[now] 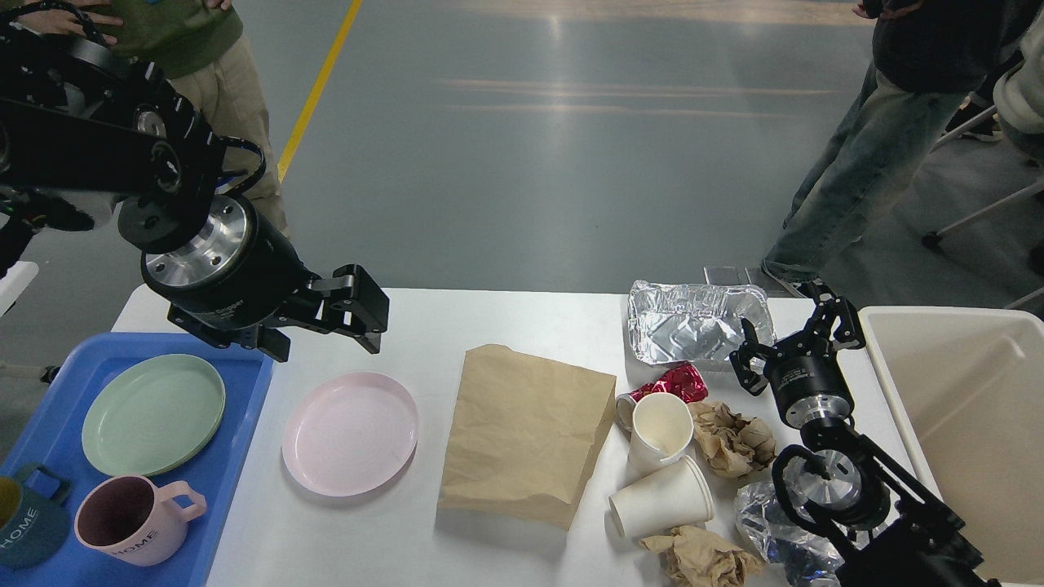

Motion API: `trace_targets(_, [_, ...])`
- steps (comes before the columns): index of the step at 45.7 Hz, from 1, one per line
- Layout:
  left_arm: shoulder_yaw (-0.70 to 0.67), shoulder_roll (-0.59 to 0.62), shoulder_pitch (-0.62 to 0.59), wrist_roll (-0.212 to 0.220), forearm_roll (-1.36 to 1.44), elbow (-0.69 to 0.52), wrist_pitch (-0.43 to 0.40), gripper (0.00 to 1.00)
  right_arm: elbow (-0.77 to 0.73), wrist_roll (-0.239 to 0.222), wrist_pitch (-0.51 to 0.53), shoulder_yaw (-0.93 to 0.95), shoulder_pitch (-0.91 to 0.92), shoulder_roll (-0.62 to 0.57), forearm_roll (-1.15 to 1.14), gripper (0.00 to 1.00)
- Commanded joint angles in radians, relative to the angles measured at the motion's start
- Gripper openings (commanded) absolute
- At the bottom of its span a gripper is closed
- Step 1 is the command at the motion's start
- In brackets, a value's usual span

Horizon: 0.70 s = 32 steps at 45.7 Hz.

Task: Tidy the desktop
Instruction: 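Release the mug and lift the left gripper toward the pink plate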

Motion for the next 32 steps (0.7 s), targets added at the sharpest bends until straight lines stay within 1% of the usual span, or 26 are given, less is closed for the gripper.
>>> trace_targets(1, [-0.001, 0.000, 0.005, 0.000, -0.062, 0.000, 0.001, 0.87, 0.000, 0.000, 0.000, 0.000, 0.000, 0.000, 0.000, 1.00])
trace_targets(4, [-0.001, -0.003, 0.020, -0.003, -0.064, 0.001, 0.001, 0.87, 0.000, 0.000, 0.000, 0.000, 0.000, 0.000, 0.000, 1.00])
trace_targets(7, [0.006, 0.001, 0.045, -0.008, -0.059, 0.001, 0.001, 0.94, 0.000, 0.000, 0.000, 0.000, 0.000, 0.000, 0.000, 1.00])
trace_targets(8, [0.006, 0.005, 0.048, -0.008, -0.054, 0.003, 0.002, 0.95, 0.000, 0.000, 0.000, 0.000, 0.000, 0.000, 0.000, 1.00])
trace_targets(12, [0.010, 0.029, 0.059, 0.000, -0.050, 0.003, 0.007, 0.95, 0.002, 0.000, 0.001, 0.000, 0.000, 0.000, 0.000, 1.00])
trace_targets(17, [0.009, 0.052, 0.111, -0.009, -0.050, 0.013, 0.011, 0.95, 0.002, 0.000, 0.000, 0.000, -0.001, 0.000, 0.000, 1.00])
trace_targets(20, [0.003, 0.054, 0.134, -0.004, -0.053, 0.027, 0.024, 0.95, 0.002, 0.000, 0.000, 0.000, 0.000, 0.000, 0.000, 1.00])
trace_targets(22, [0.002, 0.058, 0.164, -0.006, -0.063, 0.035, 0.054, 0.95, 0.002, 0.000, 0.000, 0.000, 0.000, 0.000, 0.000, 1.00])
trace_targets(24, [0.001, 0.063, 0.197, -0.004, -0.062, 0.035, 0.102, 0.95, 0.002, 0.000, 0.000, 0.000, -0.001, 0.000, 0.000, 1.00])
trace_targets(29, [-0.010, 0.080, 0.336, -0.001, -0.071, 0.036, 0.272, 0.94, 0.002, 0.000, 0.000, 0.000, 0.000, 0.000, 0.000, 1.00])
trace_targets(32, [-0.031, 0.086, 0.404, 0.000, -0.111, 0.047, 0.352, 0.94, 0.002, 0.000, 0.000, 0.000, -0.001, 0.000, 0.000, 1.00])
